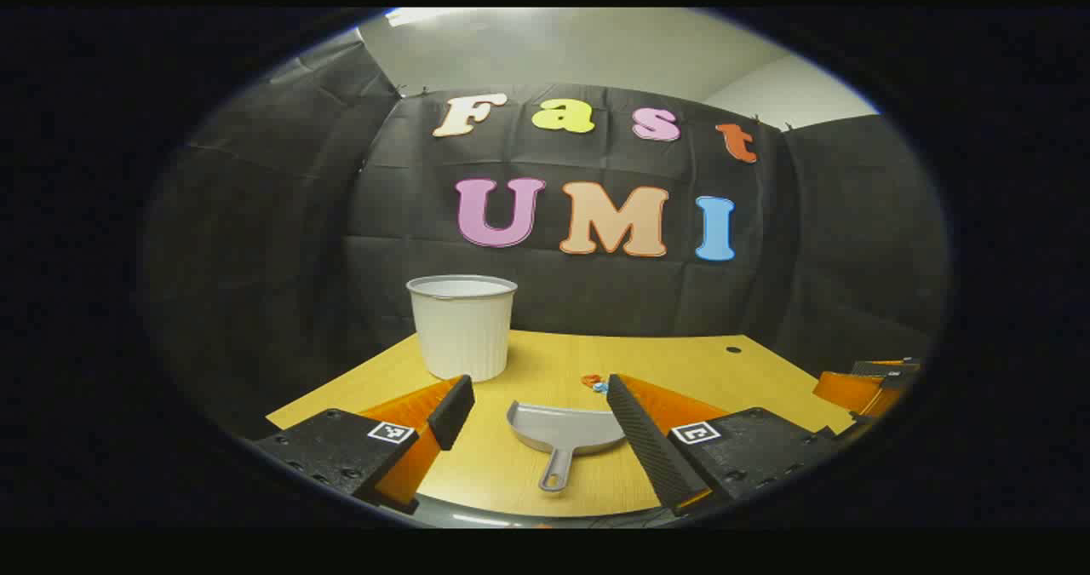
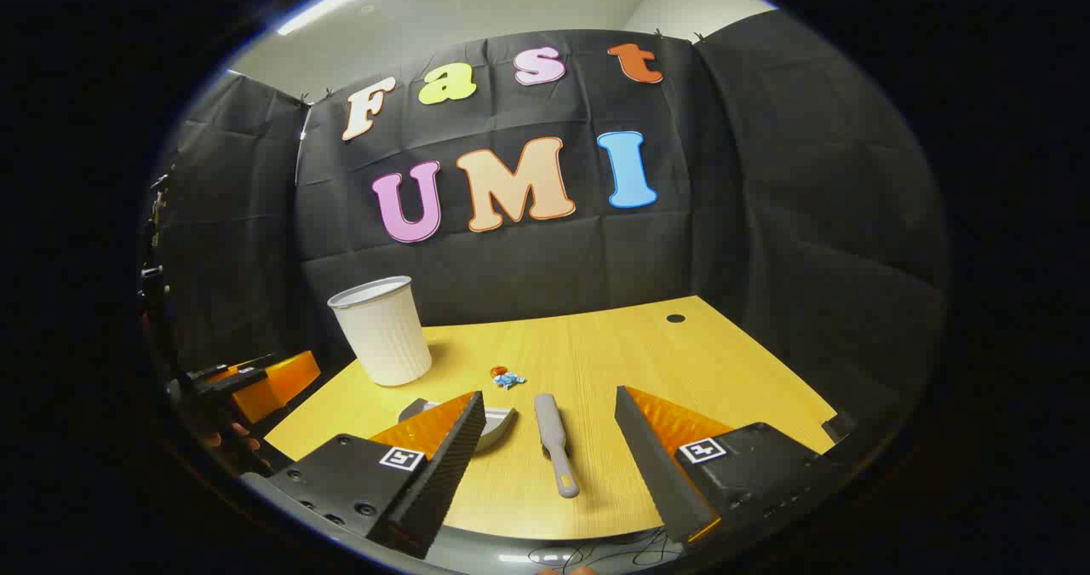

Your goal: Pick up the small broom and dustpan from the desktop, sweep the trash into the dustpan with the broom, and then empty the trash into the garbage bin.

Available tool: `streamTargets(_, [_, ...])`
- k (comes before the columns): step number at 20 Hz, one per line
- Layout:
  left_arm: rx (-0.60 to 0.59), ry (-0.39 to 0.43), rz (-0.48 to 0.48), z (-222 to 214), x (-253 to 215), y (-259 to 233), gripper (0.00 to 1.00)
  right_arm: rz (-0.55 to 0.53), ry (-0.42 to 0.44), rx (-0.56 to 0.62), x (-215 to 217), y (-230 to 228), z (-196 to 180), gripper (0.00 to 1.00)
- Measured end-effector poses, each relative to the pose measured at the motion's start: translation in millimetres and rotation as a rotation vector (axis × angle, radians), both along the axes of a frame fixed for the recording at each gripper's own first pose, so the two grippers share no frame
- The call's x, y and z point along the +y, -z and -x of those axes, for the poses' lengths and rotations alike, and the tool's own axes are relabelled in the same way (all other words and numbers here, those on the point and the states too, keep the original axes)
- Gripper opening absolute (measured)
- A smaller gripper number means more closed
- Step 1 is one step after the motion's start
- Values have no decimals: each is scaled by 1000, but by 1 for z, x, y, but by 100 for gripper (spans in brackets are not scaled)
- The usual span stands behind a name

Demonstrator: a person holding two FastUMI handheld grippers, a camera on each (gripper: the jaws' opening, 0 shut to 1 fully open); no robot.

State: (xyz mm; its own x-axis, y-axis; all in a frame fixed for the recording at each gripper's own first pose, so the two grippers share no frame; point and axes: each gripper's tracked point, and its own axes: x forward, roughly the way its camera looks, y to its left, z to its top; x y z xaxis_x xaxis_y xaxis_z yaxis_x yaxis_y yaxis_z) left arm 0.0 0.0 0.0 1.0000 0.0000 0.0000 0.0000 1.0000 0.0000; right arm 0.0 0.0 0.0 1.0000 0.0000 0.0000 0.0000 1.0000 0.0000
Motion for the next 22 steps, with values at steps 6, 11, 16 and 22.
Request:
streamTargets(6, [7,13,-11,0,-3,3,93,3,12,6,-3,2,-1,92])
streamTargets(11, [18,24,-9,-1,-3,7,93,7,20,12,-2,5,2,92])
streamTargets(16, [30,34,-14,0,-4,12,93,11,26,22,-1,10,5,92])
streamTargets(22, [45,41,-22,1,-5,17,93,14,27,29,0,14,8,92])
